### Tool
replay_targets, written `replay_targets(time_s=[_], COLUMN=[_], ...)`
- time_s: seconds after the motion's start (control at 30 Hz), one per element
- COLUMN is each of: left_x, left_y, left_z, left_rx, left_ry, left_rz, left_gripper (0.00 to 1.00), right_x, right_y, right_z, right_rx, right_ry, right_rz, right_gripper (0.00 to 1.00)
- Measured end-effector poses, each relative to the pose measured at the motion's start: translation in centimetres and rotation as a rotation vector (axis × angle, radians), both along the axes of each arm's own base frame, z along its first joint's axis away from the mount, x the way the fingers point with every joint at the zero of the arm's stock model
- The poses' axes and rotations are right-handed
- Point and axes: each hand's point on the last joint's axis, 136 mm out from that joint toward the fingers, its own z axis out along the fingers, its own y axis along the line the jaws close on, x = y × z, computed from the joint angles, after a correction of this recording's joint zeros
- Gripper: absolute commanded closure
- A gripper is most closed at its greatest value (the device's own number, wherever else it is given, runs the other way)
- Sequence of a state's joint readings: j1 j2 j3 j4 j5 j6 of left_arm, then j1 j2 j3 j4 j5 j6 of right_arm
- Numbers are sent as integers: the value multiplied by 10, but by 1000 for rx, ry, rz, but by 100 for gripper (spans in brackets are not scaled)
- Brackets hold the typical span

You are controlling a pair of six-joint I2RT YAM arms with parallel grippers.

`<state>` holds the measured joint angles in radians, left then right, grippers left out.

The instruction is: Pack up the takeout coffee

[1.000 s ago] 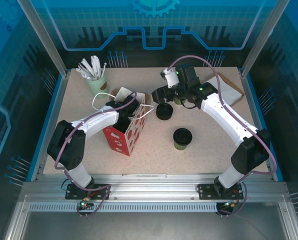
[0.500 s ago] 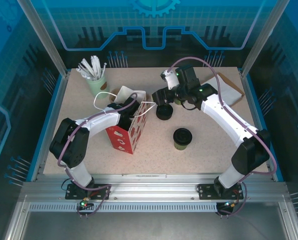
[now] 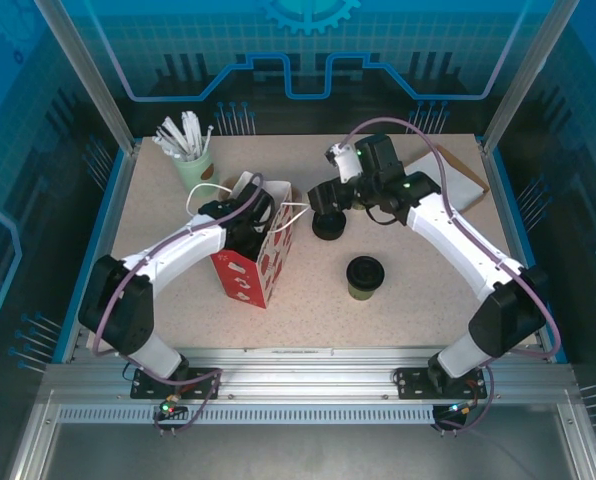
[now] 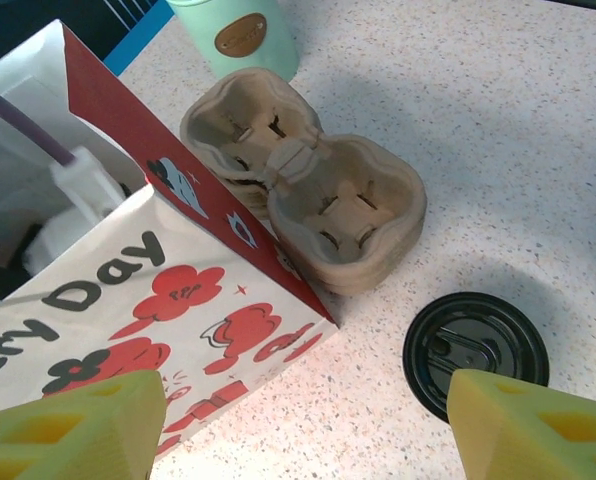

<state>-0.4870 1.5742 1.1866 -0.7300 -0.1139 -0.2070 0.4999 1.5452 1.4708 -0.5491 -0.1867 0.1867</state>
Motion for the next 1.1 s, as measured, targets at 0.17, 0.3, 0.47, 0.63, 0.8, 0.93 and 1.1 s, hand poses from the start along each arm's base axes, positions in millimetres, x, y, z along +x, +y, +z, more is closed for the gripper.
replay_targets(time_s=[0.17, 0.3, 0.47, 0.63, 0.8, 0.93, 1.1], left_x=[6, 13, 20, 23, 19, -5, -45], left_y=[-2, -2, -1, 0, 1, -7, -38], left_z=[33, 70, 121, 167, 220, 261, 285], left_rx=[-30, -62, -114, -155, -235, -374, -528], left_ry=[-74, -165, -295, -415, -544, -608, -593], left_rz=[3, 6, 10, 9, 10, -31, -159], left_gripper=[33, 32, 31, 31, 31, 32, 34], right_x=[-6, -11, -23, -39, -59, -86, -105], right_y=[-12, -22, -37, -58, -98, -123, -127], right_z=[4, 10, 9, -18, -62, -93, -123], right_rx=[-20, -38, -60, -107, -131, -106, -35], right_ry=[-17, -41, -50, 8, 139, 247, 374], right_rz=[-27, -55, -89, -131, -217, -266, -272], right_gripper=[24, 22, 18, 14, 6, 6, 15])
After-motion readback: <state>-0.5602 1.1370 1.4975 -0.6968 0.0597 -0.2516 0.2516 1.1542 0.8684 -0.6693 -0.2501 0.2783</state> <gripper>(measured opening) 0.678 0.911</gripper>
